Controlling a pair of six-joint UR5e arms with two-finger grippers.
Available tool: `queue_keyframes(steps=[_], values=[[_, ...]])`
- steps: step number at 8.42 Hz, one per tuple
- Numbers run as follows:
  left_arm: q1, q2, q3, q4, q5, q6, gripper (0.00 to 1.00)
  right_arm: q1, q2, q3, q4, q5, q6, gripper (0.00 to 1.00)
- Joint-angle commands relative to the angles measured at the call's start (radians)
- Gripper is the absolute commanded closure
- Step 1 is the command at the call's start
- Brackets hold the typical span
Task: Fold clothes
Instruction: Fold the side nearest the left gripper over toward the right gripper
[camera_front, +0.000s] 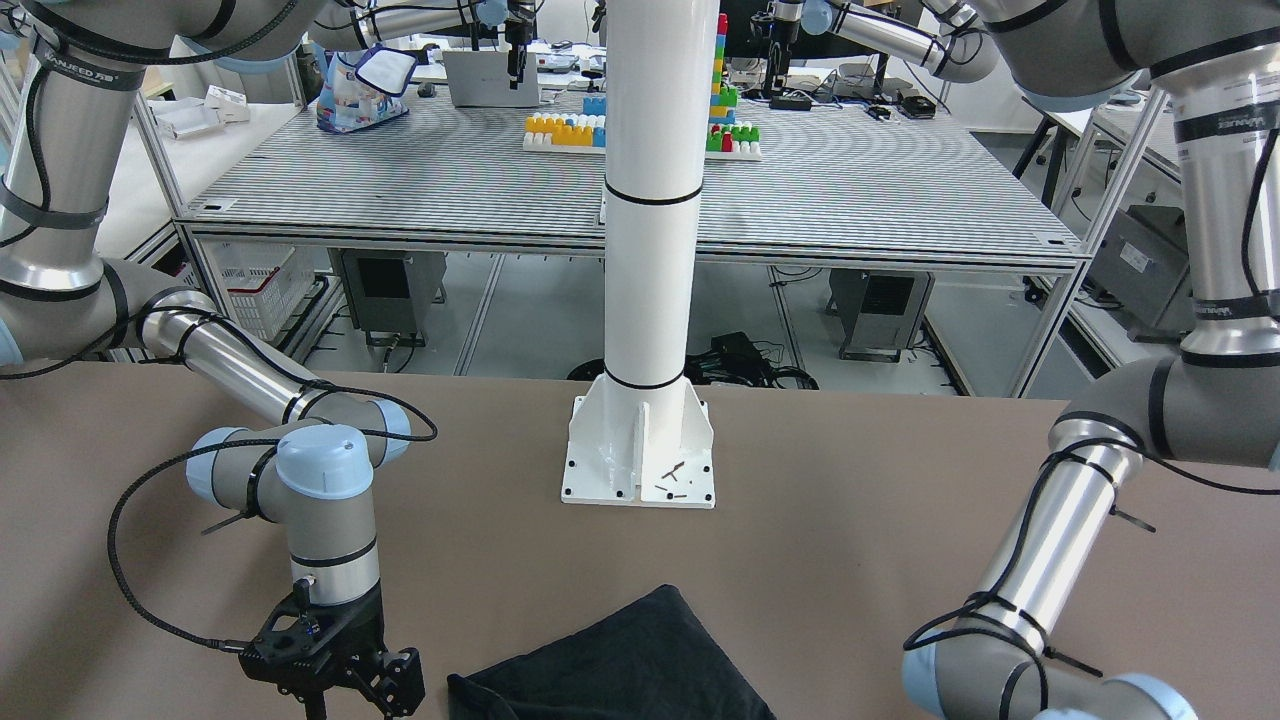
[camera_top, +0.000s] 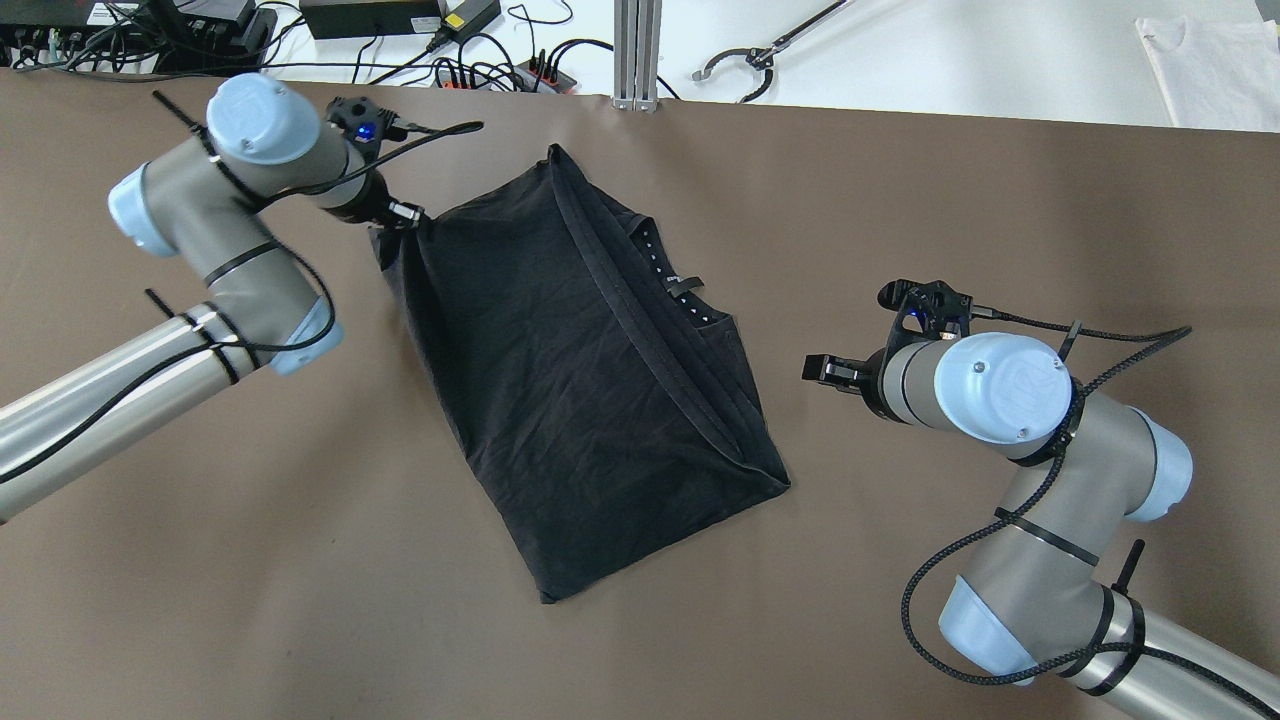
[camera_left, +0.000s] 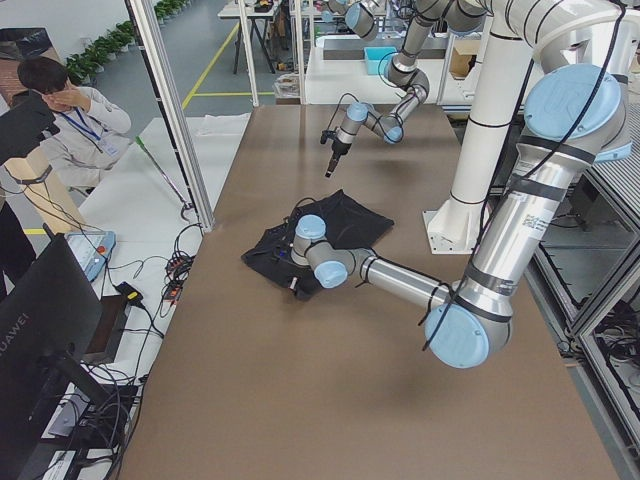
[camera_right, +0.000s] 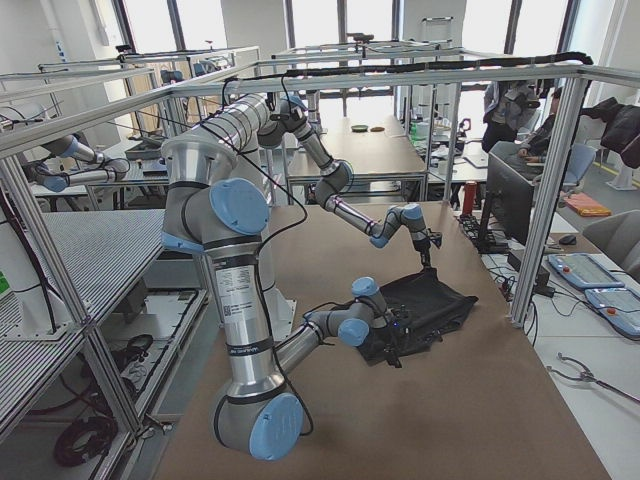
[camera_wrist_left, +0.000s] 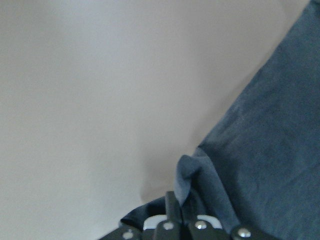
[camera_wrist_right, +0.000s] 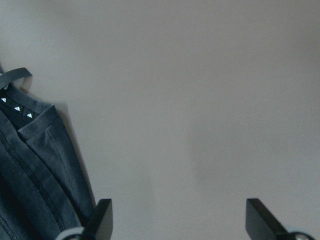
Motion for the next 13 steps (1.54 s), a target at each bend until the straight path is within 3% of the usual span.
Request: queue_keyframes(steps=[1,3,4,5,7,10,11,12,13], values=[[0.001,-0.323,0.380,-0.010,0.076,0.008,1.00,-0.002,0.005,-0.003,0.000,-0.004,0.020,0.06],[-0.002,-0.340,0.398,-0.031,0.078,0.028,1.00,-0.006,0.018,-0.011,0.000,-0.008,0.041,0.06],[-0.010,-0.336,0.395,-0.048,0.096,0.082,0.19,-0.011,0.043,-0.035,0.001,-0.009,0.053,0.06],[-0.030,-0.330,0.375,-0.056,0.085,0.095,0.00,-0.017,0.090,-0.086,0.003,-0.009,0.113,0.07],[-0.053,-0.261,0.288,-0.054,0.078,0.098,0.00,-0.054,0.111,-0.187,0.154,-0.014,0.281,0.09],[-0.056,-0.253,0.277,-0.056,0.078,0.095,0.00,-0.133,0.115,-0.203,0.176,-0.098,0.481,0.13],[-0.056,-0.244,0.266,-0.056,0.078,0.095,0.00,-0.153,0.118,-0.201,0.176,-0.119,0.515,0.19],[-0.056,-0.222,0.239,-0.056,0.078,0.094,0.00,-0.176,0.118,-0.201,0.176,-0.150,0.530,0.37],[-0.056,-0.207,0.225,-0.056,0.078,0.094,0.00,-0.190,0.120,-0.203,0.176,-0.175,0.531,0.46]])
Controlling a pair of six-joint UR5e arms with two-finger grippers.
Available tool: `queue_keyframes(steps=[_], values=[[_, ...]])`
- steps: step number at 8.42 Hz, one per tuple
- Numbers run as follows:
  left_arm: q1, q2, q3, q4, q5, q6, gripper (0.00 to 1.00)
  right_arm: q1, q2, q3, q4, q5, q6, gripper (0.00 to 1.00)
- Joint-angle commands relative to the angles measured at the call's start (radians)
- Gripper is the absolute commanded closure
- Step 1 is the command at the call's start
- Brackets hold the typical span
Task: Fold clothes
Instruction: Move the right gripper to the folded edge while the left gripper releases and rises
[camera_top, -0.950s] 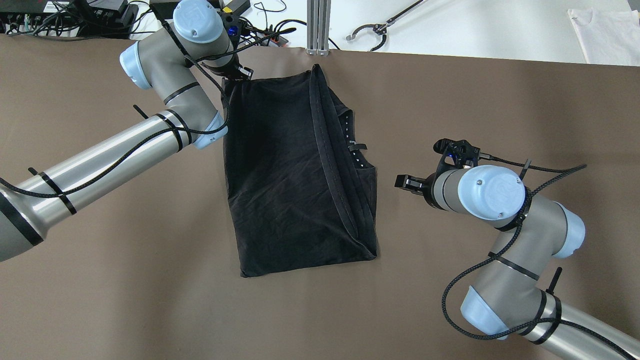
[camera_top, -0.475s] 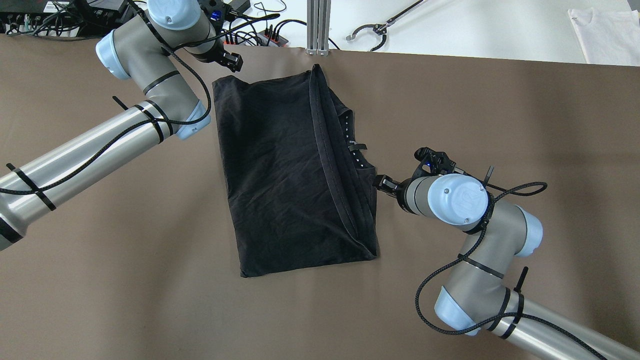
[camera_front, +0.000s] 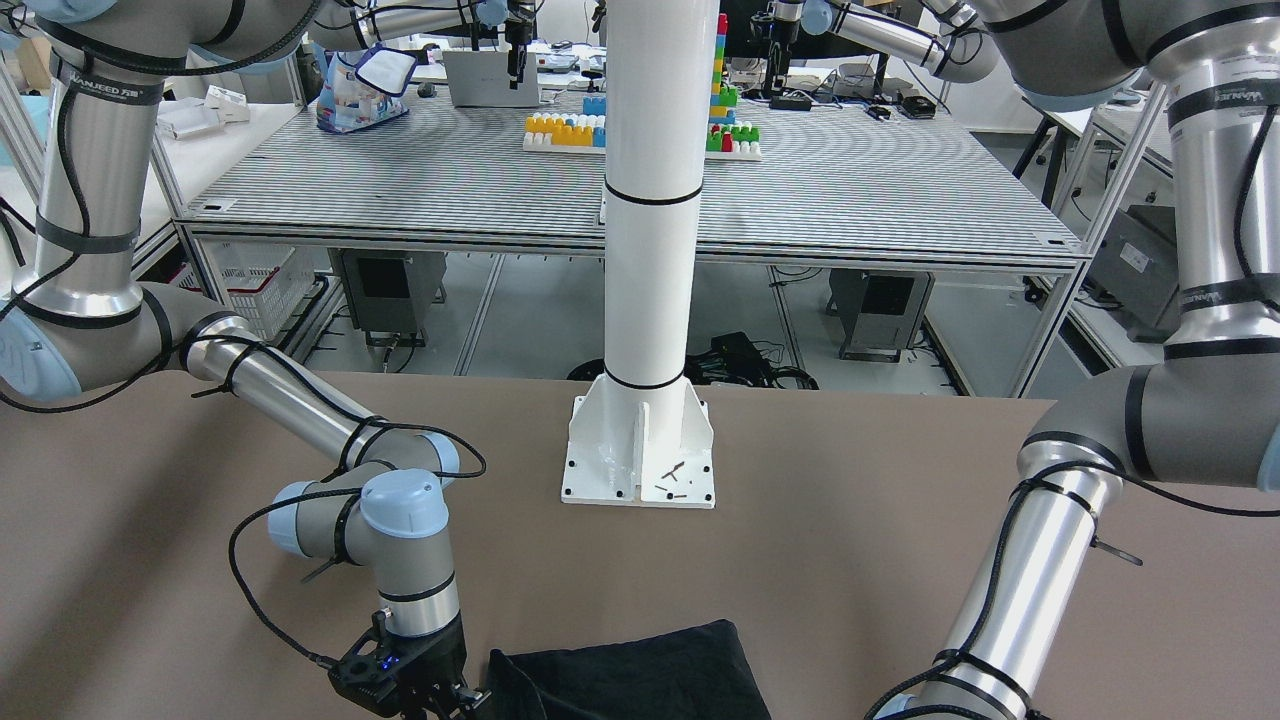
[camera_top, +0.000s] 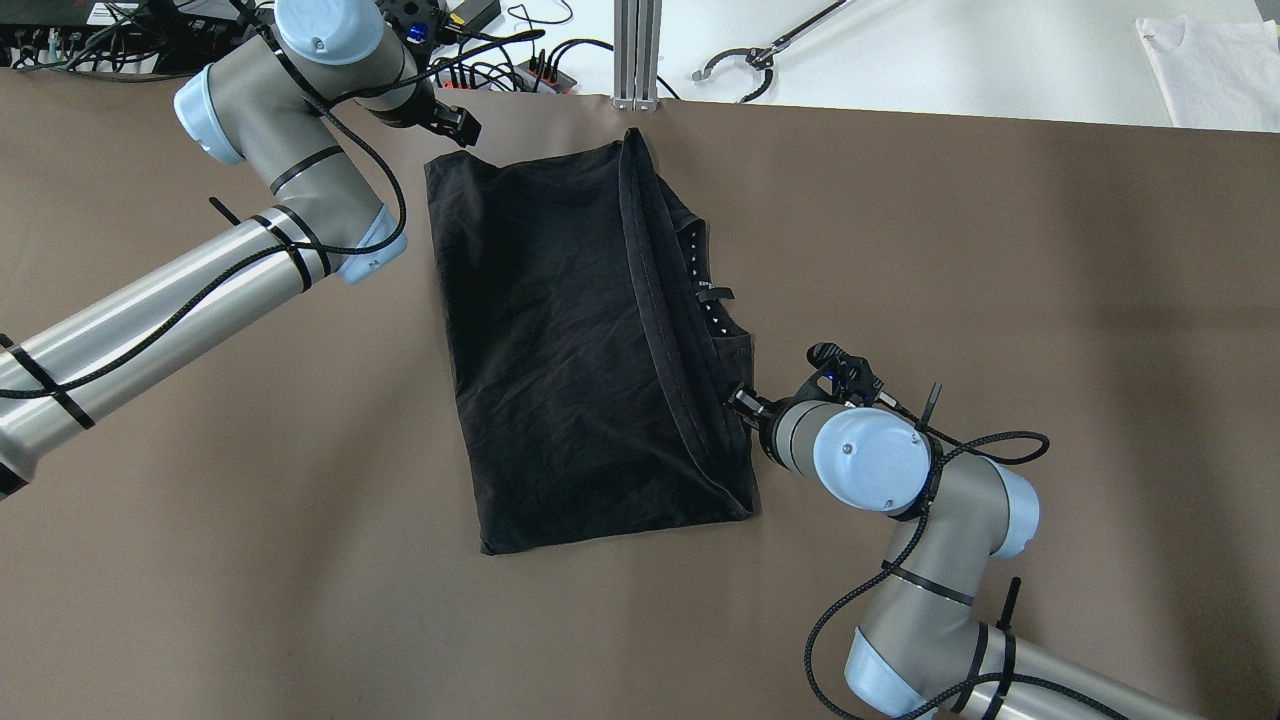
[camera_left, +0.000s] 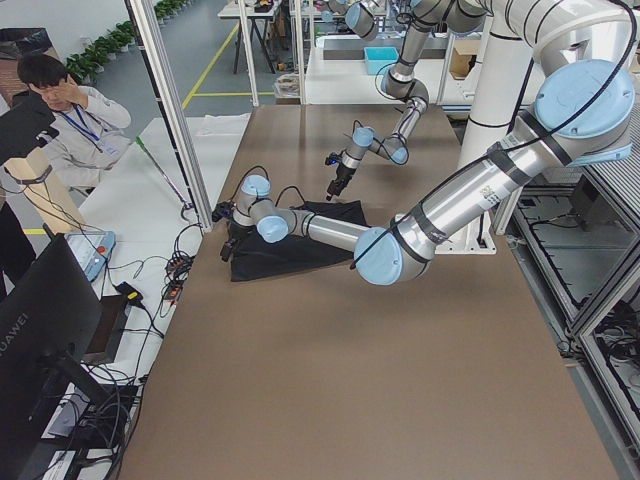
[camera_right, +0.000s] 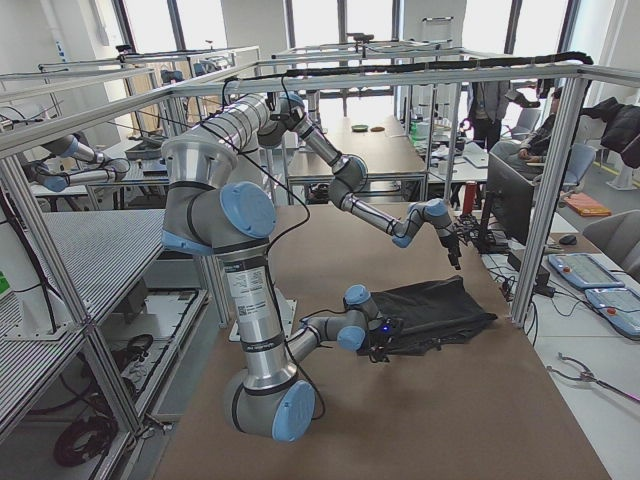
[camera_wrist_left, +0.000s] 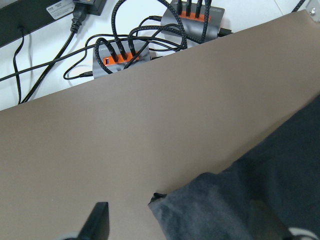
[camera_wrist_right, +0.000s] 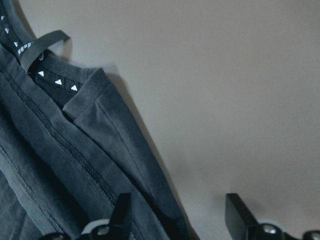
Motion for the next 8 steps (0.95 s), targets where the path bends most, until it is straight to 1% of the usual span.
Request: queue_keyframes(steps=[1,2,3,4,5,6,7,8], values=[[0.000,0.030,-0.031,0.000,0.000,-0.003,0.00,-0.039,0.003,-0.002,0.001,-0.053,0.027,0.46],[0.000,0.030,-0.031,0.000,-0.015,-0.003,0.00,-0.050,0.003,-0.002,0.001,-0.062,0.030,0.49],[0.000,0.030,-0.031,0.000,-0.023,-0.004,0.00,-0.058,0.010,-0.002,0.001,-0.076,0.050,0.59],[0.000,0.030,-0.032,0.000,-0.023,-0.006,0.00,-0.064,0.016,0.000,0.001,-0.076,0.064,0.61],[0.000,0.031,-0.031,0.000,-0.023,-0.007,0.00,-0.066,0.016,0.000,0.001,-0.076,0.064,0.66],[0.000,0.031,-0.031,0.000,-0.023,-0.007,0.00,-0.066,0.016,0.001,0.001,-0.076,0.064,0.89],[0.000,0.030,-0.031,0.000,-0.023,-0.009,0.00,-0.064,0.007,0.018,0.001,-0.075,0.053,1.00],[0.000,0.031,-0.032,0.000,-0.023,-0.010,0.00,-0.064,-0.013,0.055,0.001,-0.073,0.056,1.00]])
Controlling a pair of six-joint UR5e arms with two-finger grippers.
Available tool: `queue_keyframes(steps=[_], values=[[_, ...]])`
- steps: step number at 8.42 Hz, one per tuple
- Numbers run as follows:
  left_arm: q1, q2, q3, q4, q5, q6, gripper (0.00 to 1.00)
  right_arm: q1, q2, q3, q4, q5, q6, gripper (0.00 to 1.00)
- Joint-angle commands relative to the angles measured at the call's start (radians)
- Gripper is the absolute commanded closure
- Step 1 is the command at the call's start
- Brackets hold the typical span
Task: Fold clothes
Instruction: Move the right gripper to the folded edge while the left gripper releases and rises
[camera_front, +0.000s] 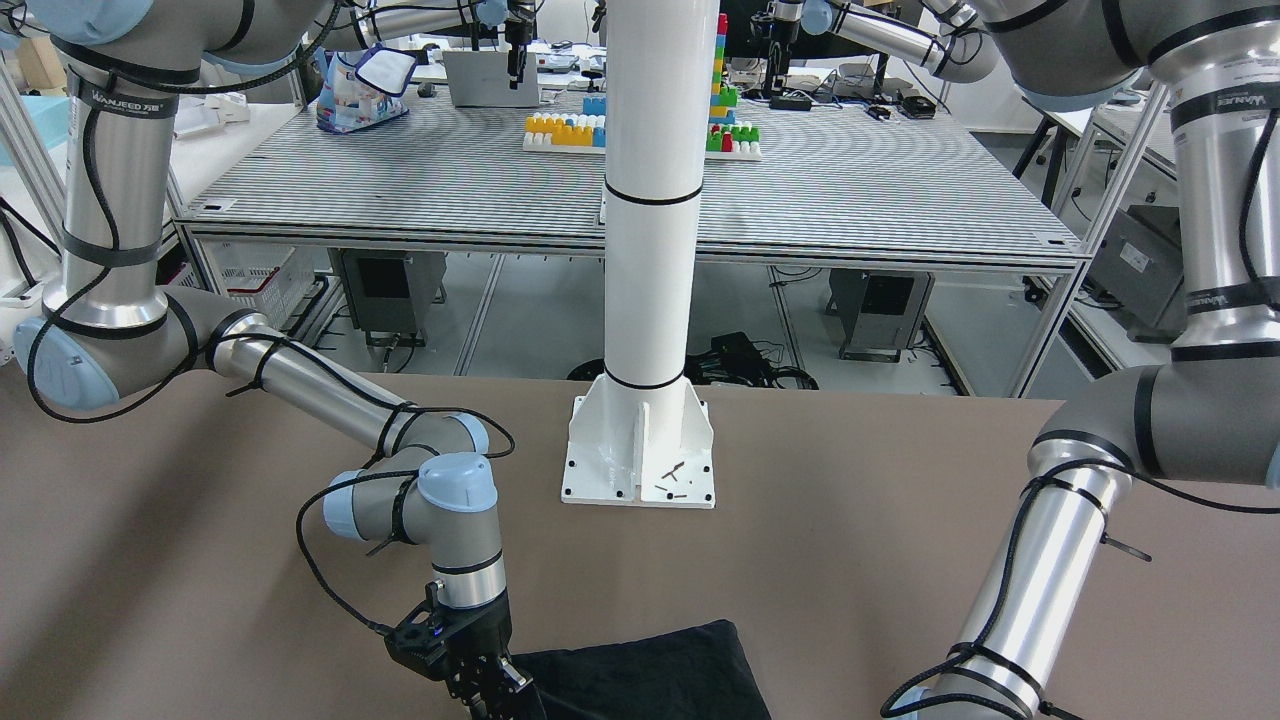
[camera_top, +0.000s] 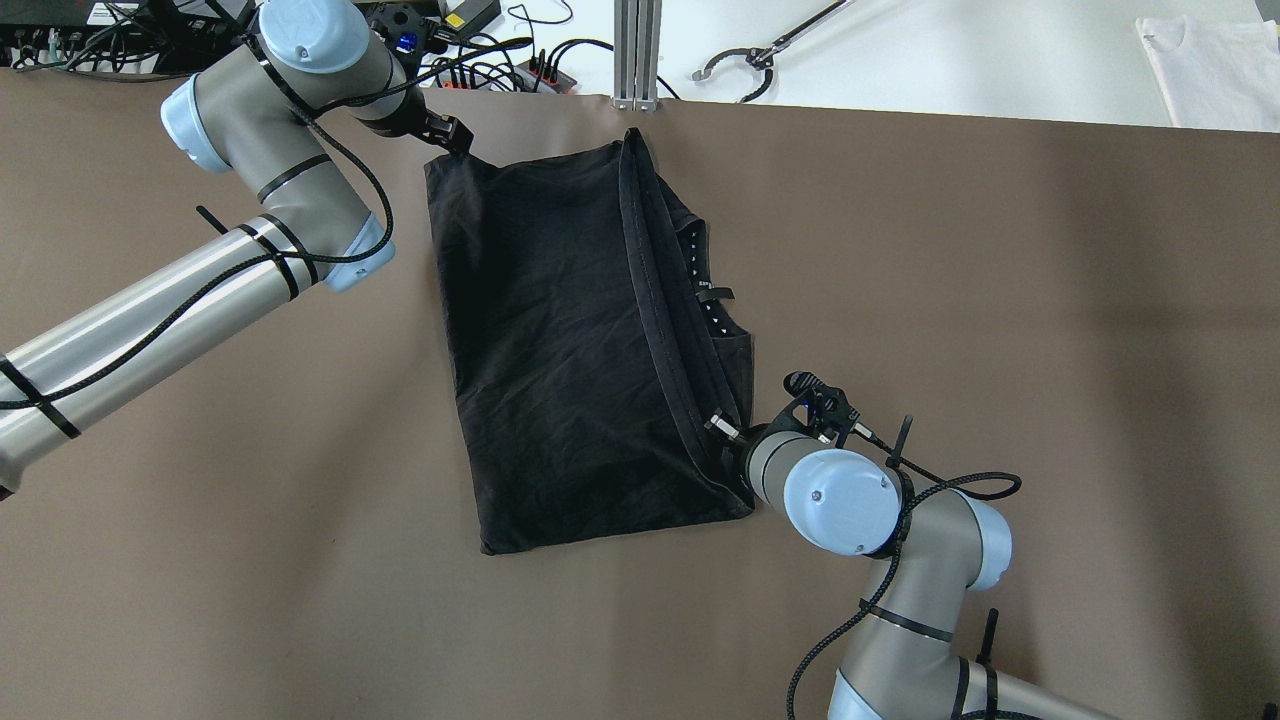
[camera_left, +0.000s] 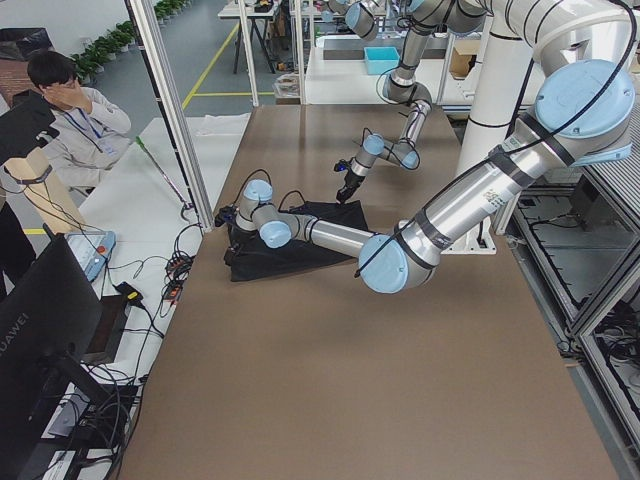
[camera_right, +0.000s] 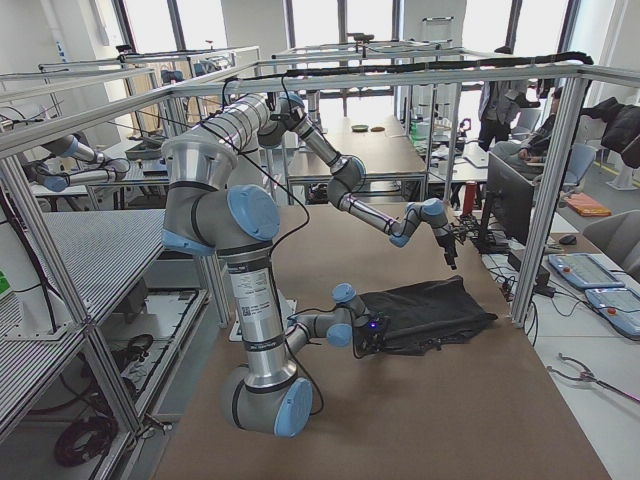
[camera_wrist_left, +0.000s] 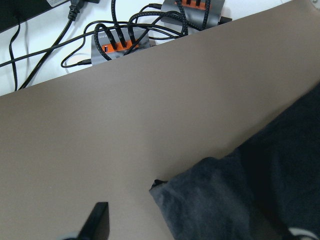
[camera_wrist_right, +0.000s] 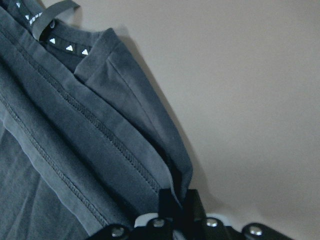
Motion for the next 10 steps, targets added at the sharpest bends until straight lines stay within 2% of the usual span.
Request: queue_keyframes(steps=[1,4,6,7,8,9,10], values=[[0.000,0.001,0.000,0.000,-0.002,-0.003,0.00,-0.001,-0.068,0.107,-0.002,0.008,-0.003,1.00],[0.000,0.002,-0.001,0.000,-0.002,-0.003,0.00,-0.168,-0.159,0.237,-0.008,-0.030,0.014,1.00],[0.003,0.025,-0.032,0.000,-0.003,-0.003,0.00,-0.195,-0.170,0.243,-0.008,-0.061,-0.002,1.00],[0.003,0.034,-0.041,0.000,-0.003,-0.004,0.00,-0.193,-0.177,0.243,-0.008,-0.061,-0.015,0.51],[0.003,0.034,-0.043,0.000,-0.003,-0.004,0.00,-0.189,-0.185,0.248,-0.011,-0.059,-0.145,0.07],[0.003,0.034,-0.043,0.000,-0.003,-0.004,0.00,-0.184,-0.177,0.260,-0.058,-0.053,-0.255,0.06],[0.003,0.036,-0.043,-0.002,-0.003,-0.006,0.00,-0.172,-0.118,0.260,-0.187,-0.049,-0.341,0.06]])
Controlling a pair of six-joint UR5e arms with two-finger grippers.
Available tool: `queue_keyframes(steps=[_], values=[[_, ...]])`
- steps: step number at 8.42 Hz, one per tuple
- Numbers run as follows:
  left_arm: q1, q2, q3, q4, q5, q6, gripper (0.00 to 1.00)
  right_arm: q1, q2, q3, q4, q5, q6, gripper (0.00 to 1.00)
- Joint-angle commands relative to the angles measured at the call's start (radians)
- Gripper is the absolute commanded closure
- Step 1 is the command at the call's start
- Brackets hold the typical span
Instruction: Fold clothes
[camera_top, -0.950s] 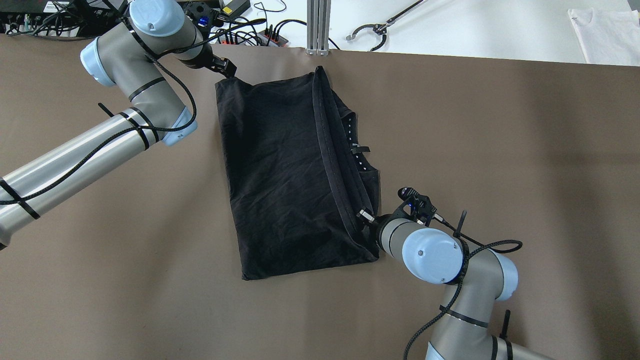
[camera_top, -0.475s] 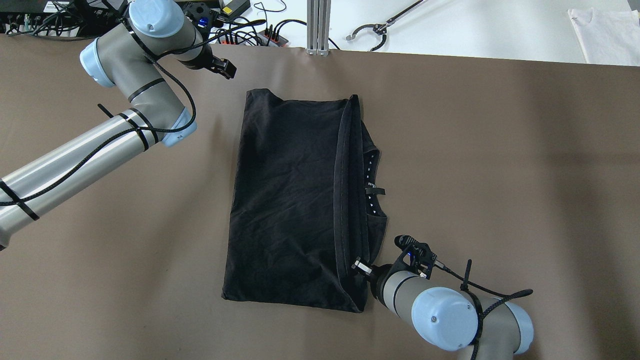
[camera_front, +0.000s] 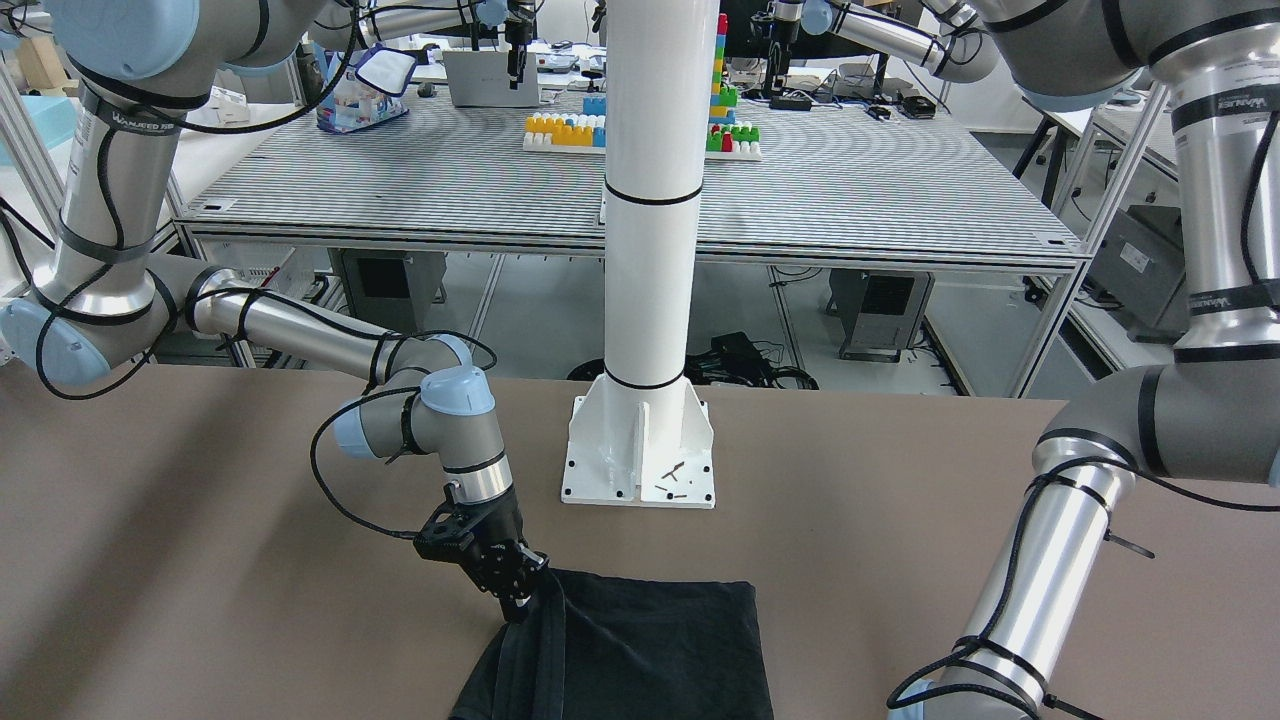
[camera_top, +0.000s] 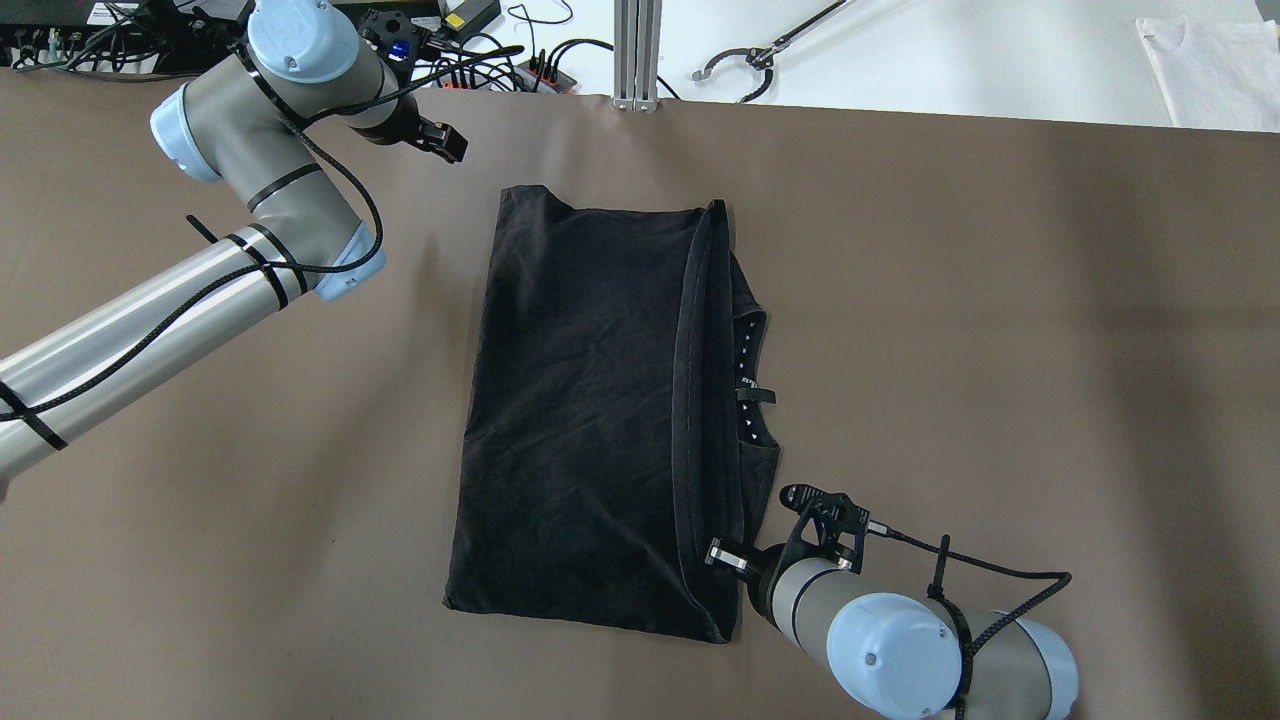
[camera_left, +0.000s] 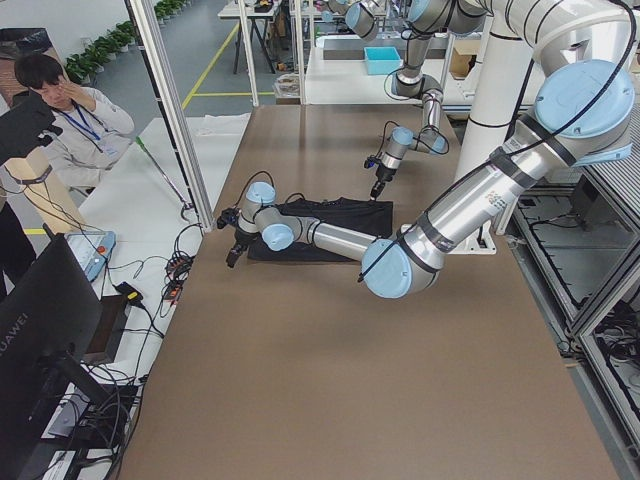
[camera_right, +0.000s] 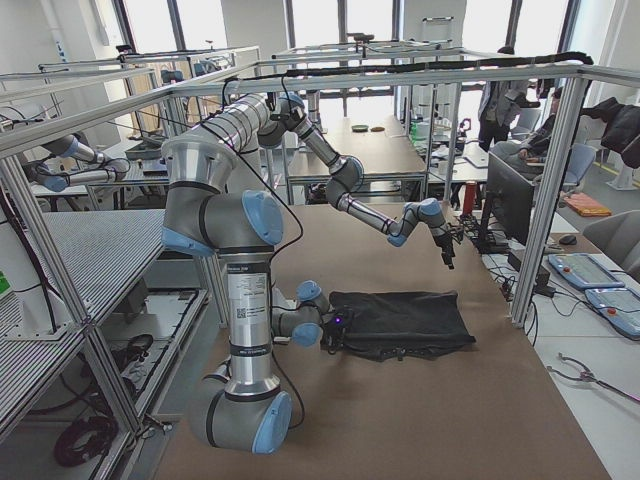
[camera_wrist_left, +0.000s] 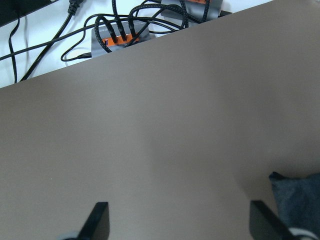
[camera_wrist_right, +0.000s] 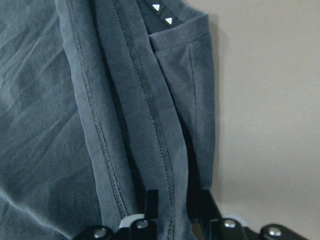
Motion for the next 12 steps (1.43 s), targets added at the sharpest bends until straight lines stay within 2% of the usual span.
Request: queue_keyframes(steps=[1,4,6,8,9,11,12], values=[[0.000,0.005,-0.002,-0.001,0.000,-0.003,0.00,0.016,0.108,0.007,-0.264,0.007,-0.202,0.06],[0.002,0.032,-0.031,-0.001,0.000,-0.005,0.00,0.004,0.215,0.002,-0.491,0.004,-0.297,0.12],[0.005,0.034,-0.031,-0.001,0.000,-0.015,0.00,-0.039,0.217,-0.007,-0.495,-0.005,-0.336,0.36],[0.005,0.040,-0.031,-0.001,0.000,-0.015,0.00,-0.079,0.237,-0.010,-0.497,-0.023,-0.338,0.37],[0.005,0.041,-0.034,-0.001,0.000,-0.015,0.00,-0.090,0.238,-0.015,-0.497,-0.025,-0.365,0.44],[0.005,0.054,-0.048,-0.001,0.000,-0.015,0.00,-0.090,0.238,-0.015,-0.495,-0.025,-0.399,0.67],[0.005,0.054,-0.048,-0.001,0.000,-0.015,0.00,-0.090,0.237,-0.015,-0.495,-0.025,-0.403,0.75]])
